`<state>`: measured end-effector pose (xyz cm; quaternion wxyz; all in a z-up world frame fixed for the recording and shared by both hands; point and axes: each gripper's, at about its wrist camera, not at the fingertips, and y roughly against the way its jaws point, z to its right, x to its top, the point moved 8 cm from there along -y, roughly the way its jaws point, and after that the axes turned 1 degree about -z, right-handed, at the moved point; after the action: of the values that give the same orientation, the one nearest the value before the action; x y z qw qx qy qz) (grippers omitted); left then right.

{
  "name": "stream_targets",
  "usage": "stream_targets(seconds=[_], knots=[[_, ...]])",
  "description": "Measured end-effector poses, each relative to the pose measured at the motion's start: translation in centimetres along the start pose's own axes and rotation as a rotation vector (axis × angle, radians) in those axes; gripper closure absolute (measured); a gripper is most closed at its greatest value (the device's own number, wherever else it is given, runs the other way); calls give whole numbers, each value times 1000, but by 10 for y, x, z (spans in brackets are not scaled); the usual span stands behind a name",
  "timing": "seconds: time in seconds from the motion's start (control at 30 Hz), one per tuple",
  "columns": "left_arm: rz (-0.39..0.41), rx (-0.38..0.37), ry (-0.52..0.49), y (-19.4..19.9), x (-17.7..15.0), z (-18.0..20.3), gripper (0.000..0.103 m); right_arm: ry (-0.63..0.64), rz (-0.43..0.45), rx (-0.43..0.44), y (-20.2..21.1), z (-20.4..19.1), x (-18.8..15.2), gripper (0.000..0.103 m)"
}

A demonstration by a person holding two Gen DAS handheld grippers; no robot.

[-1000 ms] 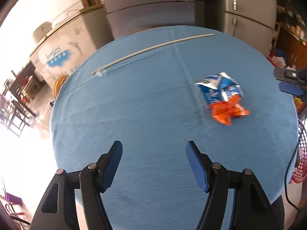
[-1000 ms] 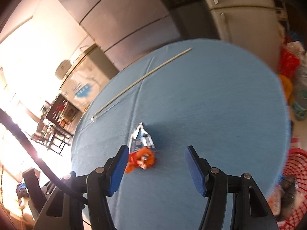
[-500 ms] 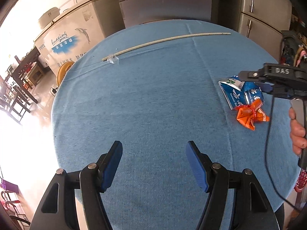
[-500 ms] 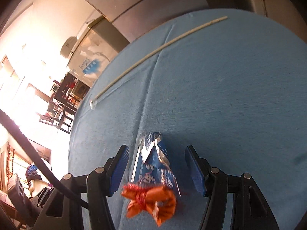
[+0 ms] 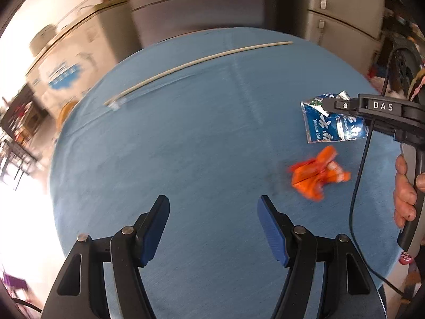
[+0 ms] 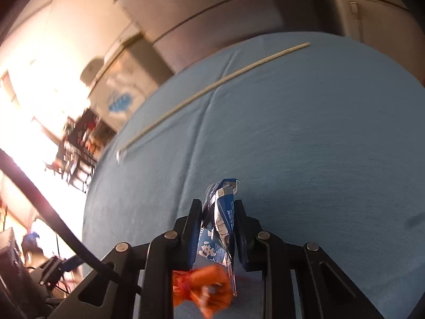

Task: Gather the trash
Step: 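Grasp the blue toothpaste wrapper with the right tool while the left tool grasps the orange wrapper, then open the right tool, releasing the blue wrapper onto the table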

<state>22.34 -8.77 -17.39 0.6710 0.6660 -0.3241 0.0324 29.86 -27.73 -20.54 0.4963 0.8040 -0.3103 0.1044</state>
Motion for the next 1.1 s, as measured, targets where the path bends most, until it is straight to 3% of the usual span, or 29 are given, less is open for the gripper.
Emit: stream_targets(seconds=[0.23, 0.37, 0.57, 0.8, 0.87, 0.97, 1.1], knots=[[9, -220, -163, -14, 23, 64, 34, -135, 51, -3, 47, 55, -8, 77], [-11, -304, -277, -25, 23, 89, 34, -183, 52, 4, 66, 73, -19, 77], [-81, -348, -361, -50, 24, 98, 34, -257, 51, 38, 87, 94, -38, 77], [-83, -351, -420, -59, 24, 111, 34, -293, 42, 49, 93, 102, -59, 77], [-81, -360, -404, -59, 20, 109, 43, -295, 41, 46, 93, 103, -62, 77], [-62, -354, -389, -57, 20, 109, 63, -288, 39, 37, 94, 101, -64, 77], [-52, -352, -334, -51, 16, 106, 69, -272, 47, 30, 95, 95, -65, 77]])
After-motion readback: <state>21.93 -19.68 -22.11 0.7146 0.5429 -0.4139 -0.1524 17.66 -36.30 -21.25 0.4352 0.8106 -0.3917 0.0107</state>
